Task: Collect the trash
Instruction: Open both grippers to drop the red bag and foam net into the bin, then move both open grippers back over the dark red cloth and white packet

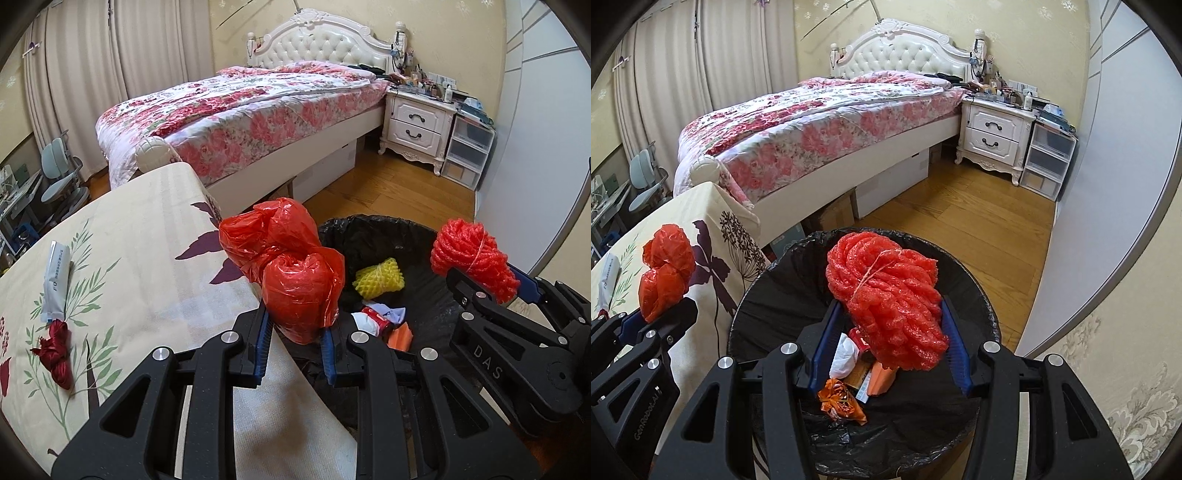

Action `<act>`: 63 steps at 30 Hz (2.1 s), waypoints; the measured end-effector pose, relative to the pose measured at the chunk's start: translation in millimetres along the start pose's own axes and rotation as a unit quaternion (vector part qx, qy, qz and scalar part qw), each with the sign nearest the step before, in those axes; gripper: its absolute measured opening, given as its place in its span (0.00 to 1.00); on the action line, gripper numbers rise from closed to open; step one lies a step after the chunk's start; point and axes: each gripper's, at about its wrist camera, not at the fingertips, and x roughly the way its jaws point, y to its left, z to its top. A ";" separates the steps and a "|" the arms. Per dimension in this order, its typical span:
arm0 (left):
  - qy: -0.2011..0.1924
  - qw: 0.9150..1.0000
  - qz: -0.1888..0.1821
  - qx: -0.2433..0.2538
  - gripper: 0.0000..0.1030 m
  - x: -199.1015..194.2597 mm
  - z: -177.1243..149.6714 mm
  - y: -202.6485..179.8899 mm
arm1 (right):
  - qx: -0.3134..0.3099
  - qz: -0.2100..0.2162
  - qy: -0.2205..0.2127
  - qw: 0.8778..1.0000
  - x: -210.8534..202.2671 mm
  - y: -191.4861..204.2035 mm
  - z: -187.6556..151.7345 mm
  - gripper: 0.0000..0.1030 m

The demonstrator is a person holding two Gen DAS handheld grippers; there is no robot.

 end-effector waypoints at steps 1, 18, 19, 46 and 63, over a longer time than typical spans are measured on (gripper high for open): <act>0.002 1.000 -0.001 -0.001 0.22 0.9 0.0 -0.3 | 0.000 -0.001 0.000 1.000 0.1 -0.1 0.7 0.50; 0.000 1.000 0.009 -0.018 0.67 -0.5 1.0 8.6 | 0.008 -0.024 -0.007 1.000 -1.6 -9.2 -0.5 0.64; 0.000 1.000 0.010 -0.020 0.67 -1.3 0.8 9.9 | 0.007 -0.025 -0.008 1.000 -2.3 -8.8 -0.5 0.64; -0.003 0.996 0.050 -0.070 0.79 -39.4 -15.9 63.1 | -0.014 0.000 -0.015 1.000 -24.2 19.5 -0.5 0.75; 0.010 0.986 0.098 -0.132 0.79 -58.6 -42.8 131.8 | -0.051 0.057 -0.001 0.997 -29.4 72.2 -9.3 0.75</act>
